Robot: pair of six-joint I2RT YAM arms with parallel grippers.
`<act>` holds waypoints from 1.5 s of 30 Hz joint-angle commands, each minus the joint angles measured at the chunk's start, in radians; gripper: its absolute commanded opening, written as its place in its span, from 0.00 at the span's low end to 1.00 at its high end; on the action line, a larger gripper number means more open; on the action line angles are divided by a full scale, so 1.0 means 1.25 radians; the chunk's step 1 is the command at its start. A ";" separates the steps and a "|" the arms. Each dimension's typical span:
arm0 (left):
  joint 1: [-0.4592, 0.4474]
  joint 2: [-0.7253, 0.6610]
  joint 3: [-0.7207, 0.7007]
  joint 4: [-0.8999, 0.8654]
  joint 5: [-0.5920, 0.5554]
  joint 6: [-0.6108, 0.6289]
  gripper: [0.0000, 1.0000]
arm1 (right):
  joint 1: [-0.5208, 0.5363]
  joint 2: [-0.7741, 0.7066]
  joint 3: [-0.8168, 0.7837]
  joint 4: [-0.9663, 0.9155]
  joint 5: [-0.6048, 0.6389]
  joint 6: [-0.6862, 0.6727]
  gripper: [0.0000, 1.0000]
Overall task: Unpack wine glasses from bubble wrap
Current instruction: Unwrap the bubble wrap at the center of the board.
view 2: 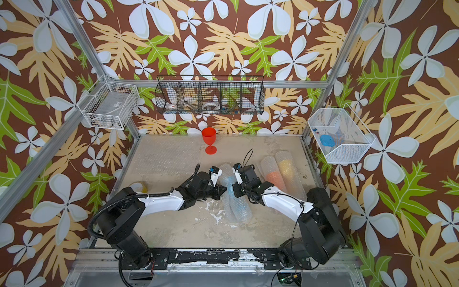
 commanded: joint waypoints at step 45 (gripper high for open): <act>0.027 -0.054 -0.059 0.007 -0.029 0.021 0.00 | -0.009 -0.045 -0.041 -0.023 0.113 0.015 0.00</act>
